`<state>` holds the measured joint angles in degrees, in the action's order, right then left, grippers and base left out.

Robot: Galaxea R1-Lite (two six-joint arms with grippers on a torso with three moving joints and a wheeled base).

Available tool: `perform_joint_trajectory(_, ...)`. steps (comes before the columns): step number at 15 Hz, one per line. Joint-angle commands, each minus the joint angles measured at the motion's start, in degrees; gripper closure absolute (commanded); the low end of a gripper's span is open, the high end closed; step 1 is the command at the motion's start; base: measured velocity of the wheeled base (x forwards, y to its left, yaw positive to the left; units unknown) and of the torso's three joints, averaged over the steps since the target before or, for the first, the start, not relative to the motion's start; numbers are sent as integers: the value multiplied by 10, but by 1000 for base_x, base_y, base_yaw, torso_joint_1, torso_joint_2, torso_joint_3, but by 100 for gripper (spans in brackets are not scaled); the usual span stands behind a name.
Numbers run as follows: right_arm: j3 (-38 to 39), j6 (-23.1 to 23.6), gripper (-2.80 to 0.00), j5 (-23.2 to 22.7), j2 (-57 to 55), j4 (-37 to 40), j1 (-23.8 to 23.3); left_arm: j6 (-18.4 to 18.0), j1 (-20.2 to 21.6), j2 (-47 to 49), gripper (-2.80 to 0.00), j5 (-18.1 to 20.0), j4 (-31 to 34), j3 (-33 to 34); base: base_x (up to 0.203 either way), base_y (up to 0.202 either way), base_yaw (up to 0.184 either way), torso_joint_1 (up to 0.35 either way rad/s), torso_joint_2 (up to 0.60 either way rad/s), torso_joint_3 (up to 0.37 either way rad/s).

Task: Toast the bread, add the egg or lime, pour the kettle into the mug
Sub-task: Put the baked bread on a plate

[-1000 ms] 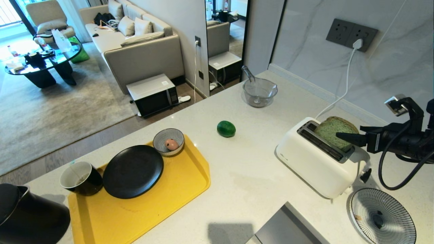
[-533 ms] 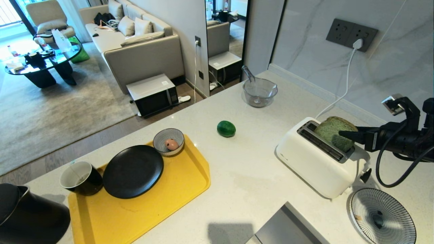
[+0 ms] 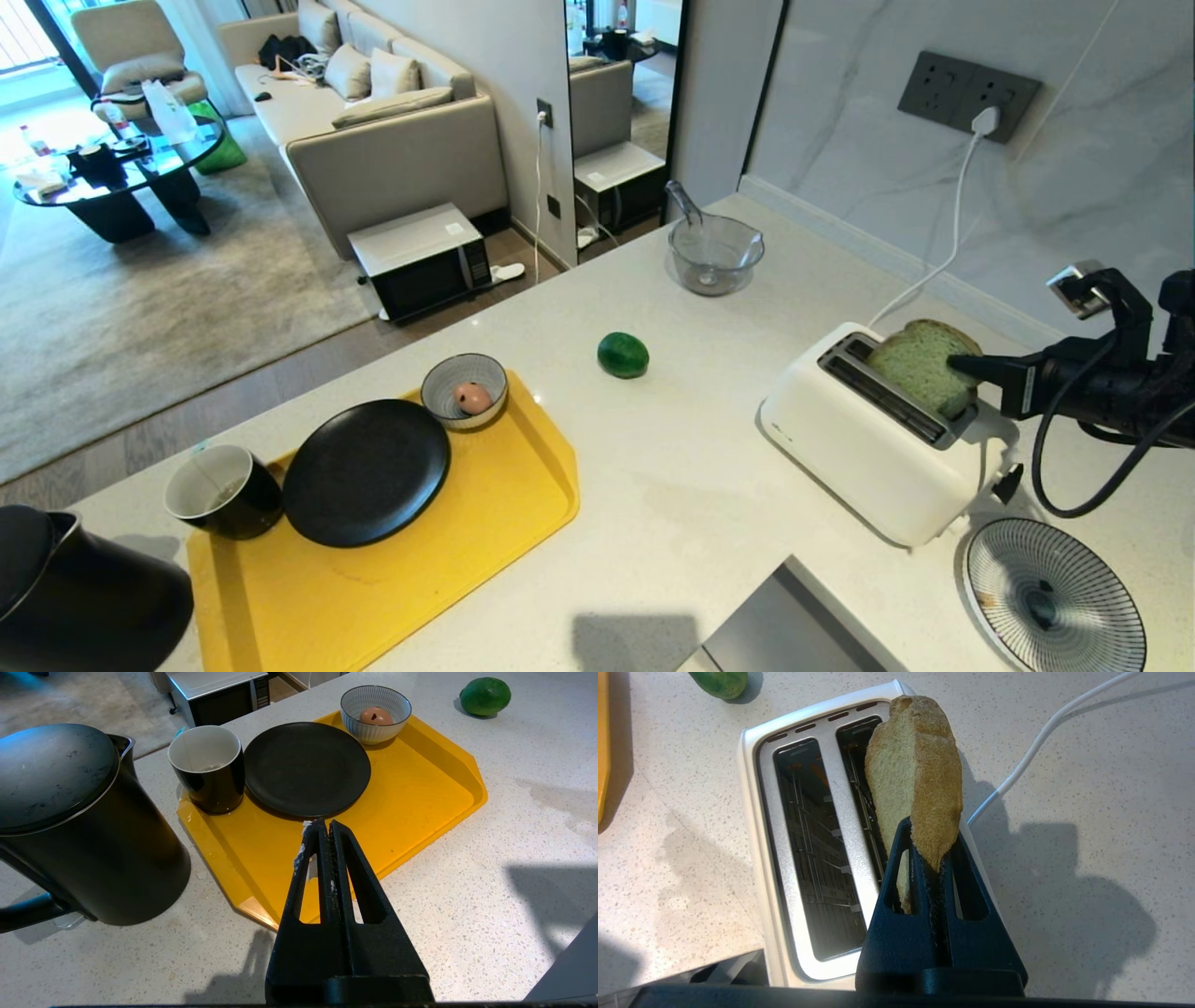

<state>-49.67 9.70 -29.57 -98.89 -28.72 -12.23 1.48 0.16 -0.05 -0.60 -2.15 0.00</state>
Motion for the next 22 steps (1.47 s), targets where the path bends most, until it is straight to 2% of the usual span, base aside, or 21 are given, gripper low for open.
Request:
perform_joint_trajectory(1, 13, -1, 0, -2, 31, -2, 0, 0, 0, -1, 0, 0, -1, 8, 0, 0, 0, 0, 0, 0)
perform_joint_trajectory(10, 71, -60, 0, 0, 209, -1, 0, 0, 0, -1, 0, 0, -1, 8, 0, 0, 0, 0, 0, 0)
perform_joint_trajectory(13, 75, -95, 0, 9, 267, -1, 0, 0, 0, -1, 0, 0, -1, 8, 0, 0, 0, 0, 0, 0)
perform_joint_trajectory(17, 72, -90, 0, 88, 301, -4, 0, 0, 0, -1, 0, 0, -1, 8, 0, 0, 0, 0, 0, 0)
perform_joint_trajectory(20, 78, -47, 0, 151, 306, -5, 0, 0, 0, -1, 0, 0, -1, 8, 0, 0, 0, 0, 0, 0)
perform_joint_trajectory(22, 79, -45, 0, 158, 309, -17, 0, 0, 0, -1, 0, 0, -1, 8, 0, 0, 0, 0, 0, 0)
